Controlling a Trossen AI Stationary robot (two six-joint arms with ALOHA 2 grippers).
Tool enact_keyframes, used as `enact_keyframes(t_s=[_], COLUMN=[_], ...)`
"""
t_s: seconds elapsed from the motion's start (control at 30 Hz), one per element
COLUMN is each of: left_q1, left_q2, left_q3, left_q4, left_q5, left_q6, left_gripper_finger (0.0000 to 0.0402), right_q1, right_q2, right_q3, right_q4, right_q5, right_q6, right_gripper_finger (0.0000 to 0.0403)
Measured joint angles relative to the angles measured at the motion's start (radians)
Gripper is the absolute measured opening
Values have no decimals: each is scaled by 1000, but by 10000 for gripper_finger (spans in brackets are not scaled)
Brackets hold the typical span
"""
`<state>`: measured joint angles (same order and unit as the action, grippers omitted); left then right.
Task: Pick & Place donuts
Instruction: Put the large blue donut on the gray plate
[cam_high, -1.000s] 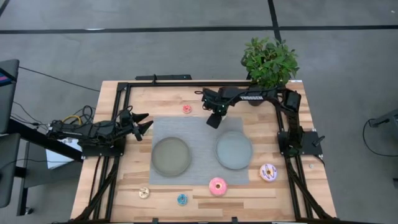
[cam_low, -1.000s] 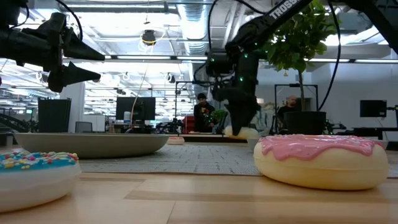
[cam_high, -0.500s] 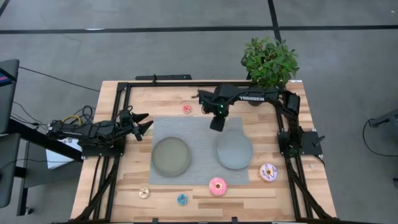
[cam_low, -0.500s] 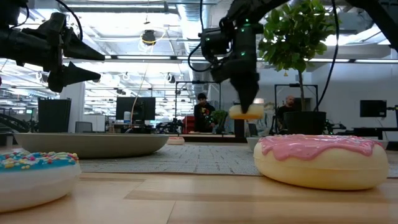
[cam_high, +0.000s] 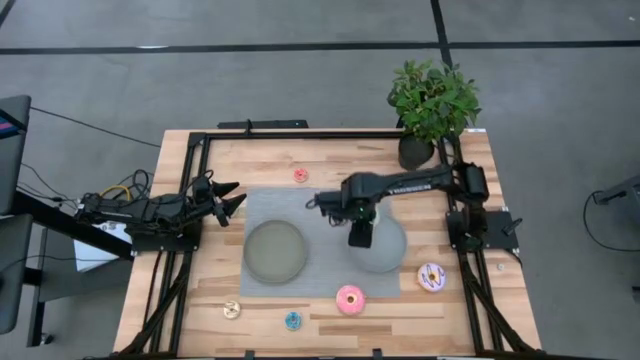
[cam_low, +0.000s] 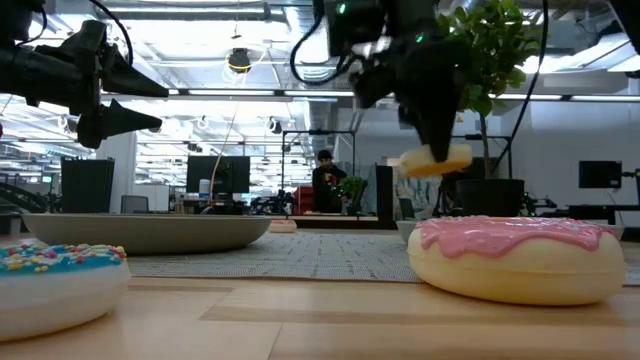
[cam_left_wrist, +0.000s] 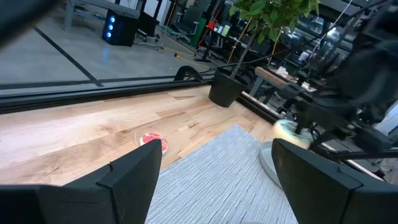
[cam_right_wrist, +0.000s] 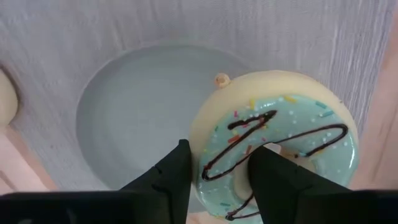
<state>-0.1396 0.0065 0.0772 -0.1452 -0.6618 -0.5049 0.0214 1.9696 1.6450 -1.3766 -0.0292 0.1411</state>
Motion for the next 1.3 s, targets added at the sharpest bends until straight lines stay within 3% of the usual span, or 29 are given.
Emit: enact_keyframes(t_s=[0.33,0.73,1.3], left_q1=[0,0,-1], left_q2=[0,1,14], left_q3=[0,0,0], left_q4=[0,2,5], left_q5=[1,2,11], left_q6=[0,-12,-40], left_gripper_finger=[298,298,298], right_q1=[153,144,61], right_q2=[-34,-118,-161], right_q3=[-142,-286,-397], right_q4=[56,219,321], right_q5=[28,32,31], right_q6=[158,201,93], right_gripper_finger=[134,136,144])
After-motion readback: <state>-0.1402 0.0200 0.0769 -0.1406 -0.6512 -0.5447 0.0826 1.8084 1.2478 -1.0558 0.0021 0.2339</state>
